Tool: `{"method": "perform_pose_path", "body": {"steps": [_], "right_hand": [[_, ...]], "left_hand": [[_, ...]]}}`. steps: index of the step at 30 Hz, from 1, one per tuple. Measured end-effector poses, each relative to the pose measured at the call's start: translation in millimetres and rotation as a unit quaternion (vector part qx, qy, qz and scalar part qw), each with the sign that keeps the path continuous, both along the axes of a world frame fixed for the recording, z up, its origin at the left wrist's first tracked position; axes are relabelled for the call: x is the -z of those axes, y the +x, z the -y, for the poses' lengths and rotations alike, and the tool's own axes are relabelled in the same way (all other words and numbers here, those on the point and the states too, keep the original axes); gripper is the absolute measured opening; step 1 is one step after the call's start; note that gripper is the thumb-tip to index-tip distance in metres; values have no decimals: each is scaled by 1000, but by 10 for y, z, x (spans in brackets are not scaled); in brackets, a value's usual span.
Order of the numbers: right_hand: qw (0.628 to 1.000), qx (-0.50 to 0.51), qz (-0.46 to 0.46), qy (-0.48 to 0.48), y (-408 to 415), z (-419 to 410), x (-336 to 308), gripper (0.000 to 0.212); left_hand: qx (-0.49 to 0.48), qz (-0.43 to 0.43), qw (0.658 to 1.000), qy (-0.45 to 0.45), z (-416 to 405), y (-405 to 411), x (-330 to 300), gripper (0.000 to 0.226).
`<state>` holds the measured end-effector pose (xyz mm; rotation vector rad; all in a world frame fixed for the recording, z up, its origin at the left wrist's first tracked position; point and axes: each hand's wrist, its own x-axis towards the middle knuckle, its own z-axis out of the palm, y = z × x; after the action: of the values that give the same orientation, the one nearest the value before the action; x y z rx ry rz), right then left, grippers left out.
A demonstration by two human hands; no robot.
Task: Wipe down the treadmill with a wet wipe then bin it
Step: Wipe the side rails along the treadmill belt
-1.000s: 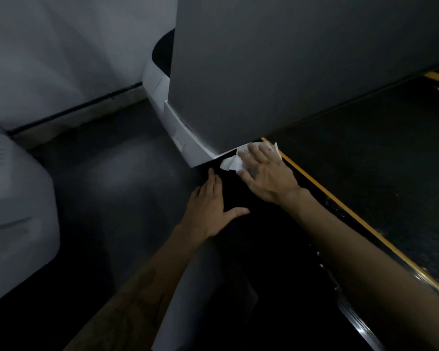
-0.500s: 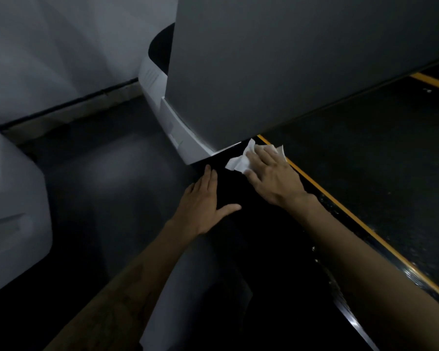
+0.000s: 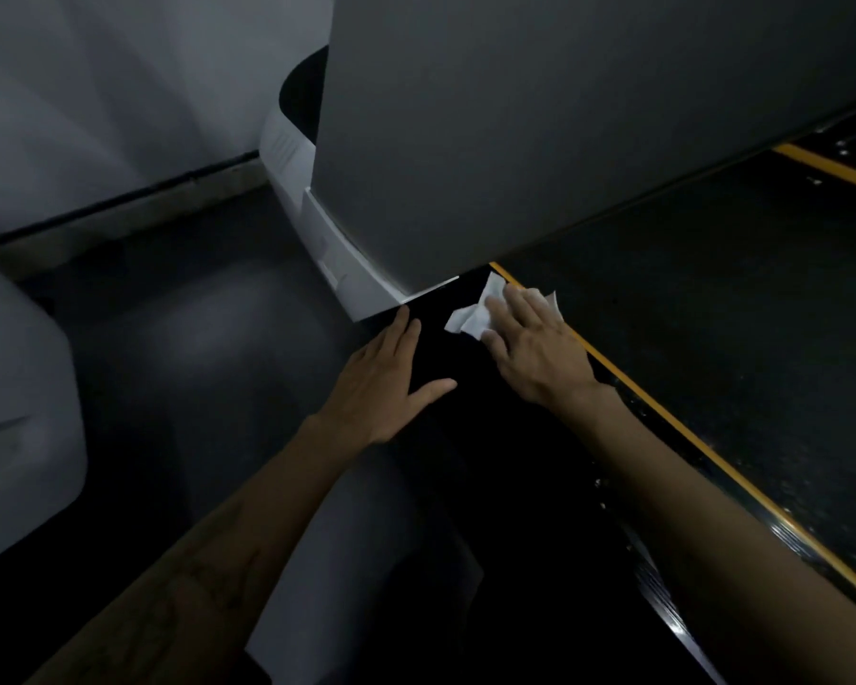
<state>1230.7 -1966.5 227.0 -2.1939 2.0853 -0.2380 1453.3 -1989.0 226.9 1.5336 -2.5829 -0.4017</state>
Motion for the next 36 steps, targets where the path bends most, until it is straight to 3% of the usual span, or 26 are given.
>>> {"method": "perform_pose_path", "body": {"steps": [3,6,10,15,20,24,30,36], "right_hand": [[999,36,-8,13,141,235,16,67],[1000,-8,-14,18,147,250,91,84],[999,-29,17,15,-43,-111,44,59],[999,14,-5,40,46,273,175,95],[999,23,40,25,198,80,-3,64],[998,22,50,40,-5,-190,31,66],[996,77,44,28,231,196,30,68],[998,30,43,38,79,-202,41,69]], "left_hand": [[-6,-3,1000,16,1,-24,-35,93],[-8,-7,1000,23,3,-36,-69,87],[-2,-11,1000,10,17,-1,-49,81],[-4,-25,1000,13,5,-40,-40,79],[16,-29,999,20,22,-53,-46,77],[18,-31,999,21,68,-50,-45,75],[16,-35,999,22,40,-89,-72,73],[20,-25,999,25,60,-85,-60,75]]}}
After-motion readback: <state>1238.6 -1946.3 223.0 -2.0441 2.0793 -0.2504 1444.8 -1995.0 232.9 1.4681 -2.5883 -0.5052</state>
